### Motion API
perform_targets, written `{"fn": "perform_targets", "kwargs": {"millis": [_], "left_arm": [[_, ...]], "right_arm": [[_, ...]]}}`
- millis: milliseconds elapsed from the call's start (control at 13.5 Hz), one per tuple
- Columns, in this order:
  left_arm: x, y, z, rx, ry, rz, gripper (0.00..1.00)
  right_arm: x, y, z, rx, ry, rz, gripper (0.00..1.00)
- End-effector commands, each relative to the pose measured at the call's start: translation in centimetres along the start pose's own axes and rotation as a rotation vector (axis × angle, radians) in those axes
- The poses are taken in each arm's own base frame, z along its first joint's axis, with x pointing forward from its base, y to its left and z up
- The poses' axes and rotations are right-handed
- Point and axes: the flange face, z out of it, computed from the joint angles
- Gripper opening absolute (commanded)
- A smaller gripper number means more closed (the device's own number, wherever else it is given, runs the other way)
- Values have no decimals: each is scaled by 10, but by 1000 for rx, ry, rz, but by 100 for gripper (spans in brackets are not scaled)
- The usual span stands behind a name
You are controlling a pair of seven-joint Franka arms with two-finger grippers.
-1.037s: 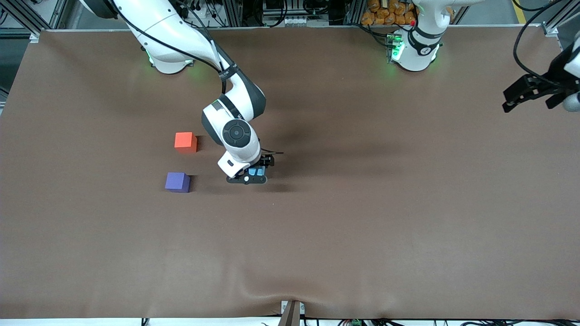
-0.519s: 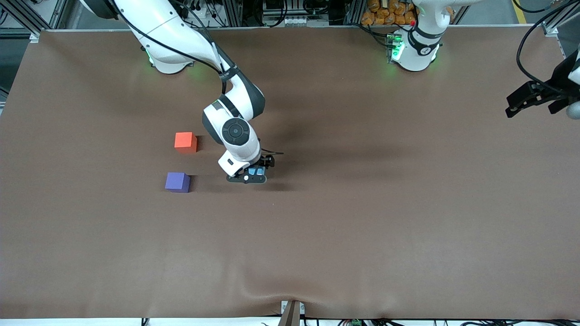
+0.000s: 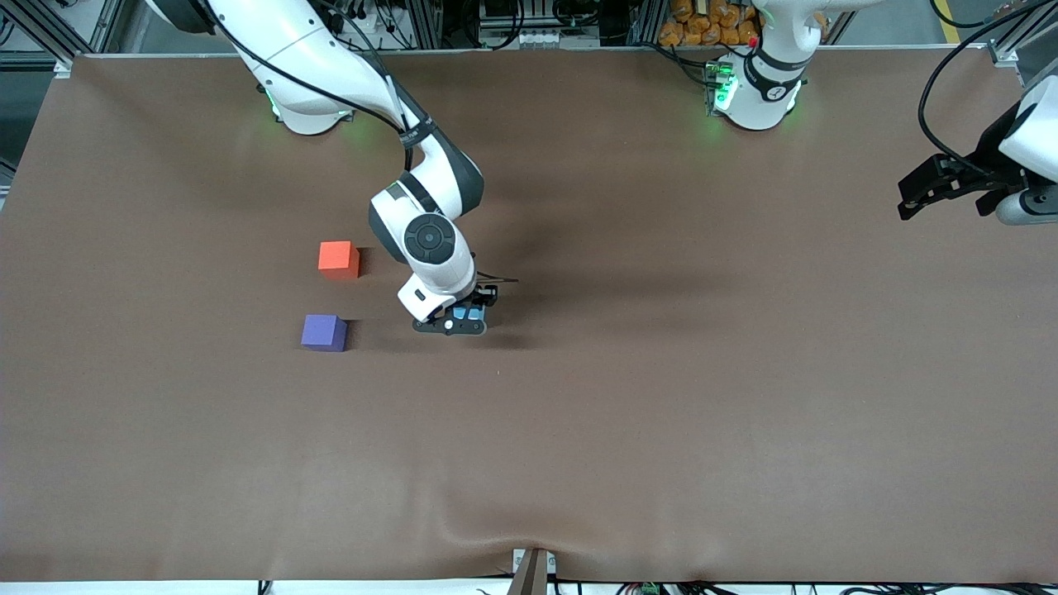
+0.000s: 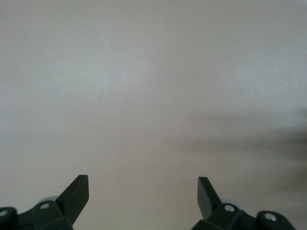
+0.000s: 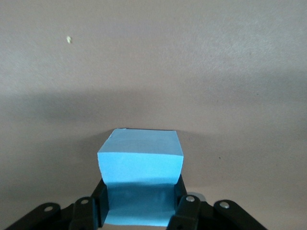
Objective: Place blue block between orange and purple blocks
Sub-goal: 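Carry the blue block with the right gripper toward the orange block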
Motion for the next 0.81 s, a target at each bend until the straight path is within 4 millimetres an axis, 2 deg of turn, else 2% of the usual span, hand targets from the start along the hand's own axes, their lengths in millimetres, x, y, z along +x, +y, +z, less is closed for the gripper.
{"fn": "perform_targets", "kwargs": {"millis": [0,222,370,593,741], "left_arm": [[2,5,-6,8,28,-1,100],[-1,19,-11,11,34,20,100],[-3,20,-16,8,41,23,100],[0,21,-11,-2,34,19,100],[1,24,-10,-3,37,25,100]], "right_arm": [[3,17,-50,-41,-19,48,31],[14,59,-111,-88,-67,96,30],[23,98,-134,-99,-98,60,29],[27,161,-153,-74,-111,39,29],[25,190,-152,-71,-119,67,28]]}}
